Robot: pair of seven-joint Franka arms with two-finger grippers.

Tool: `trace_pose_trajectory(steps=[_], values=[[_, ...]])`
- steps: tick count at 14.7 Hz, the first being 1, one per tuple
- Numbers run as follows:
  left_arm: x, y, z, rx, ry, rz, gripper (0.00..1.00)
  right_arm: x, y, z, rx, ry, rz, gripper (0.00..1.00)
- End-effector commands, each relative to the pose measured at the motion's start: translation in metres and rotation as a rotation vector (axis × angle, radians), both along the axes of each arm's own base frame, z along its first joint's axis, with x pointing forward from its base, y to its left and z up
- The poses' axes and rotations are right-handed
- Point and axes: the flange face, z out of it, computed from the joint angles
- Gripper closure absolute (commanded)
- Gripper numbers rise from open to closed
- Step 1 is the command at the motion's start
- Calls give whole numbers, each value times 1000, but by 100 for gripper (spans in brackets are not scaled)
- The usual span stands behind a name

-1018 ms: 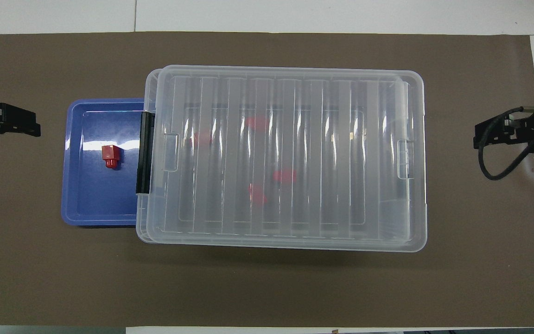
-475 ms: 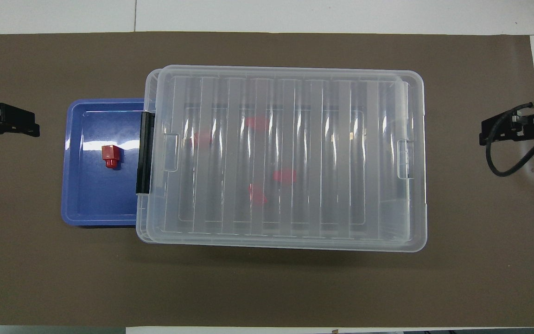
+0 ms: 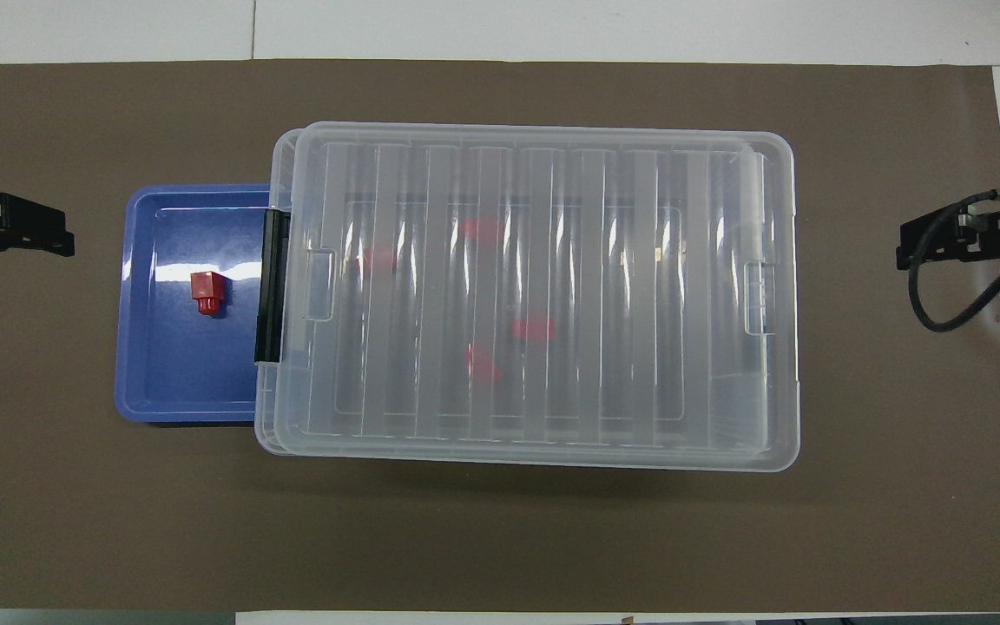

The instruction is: Place red block in blue tray from box

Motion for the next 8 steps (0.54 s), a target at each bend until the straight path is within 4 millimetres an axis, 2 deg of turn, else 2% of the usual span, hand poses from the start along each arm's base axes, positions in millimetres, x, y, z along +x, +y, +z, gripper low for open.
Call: trace_pose_trajectory(steps=[1,8], values=[[-7,3,4,3,6,-6,0,-1,2,2,5,16,13,0],[-7,3,4,3,6,-6,0,0,5,1,3,13,17,0]])
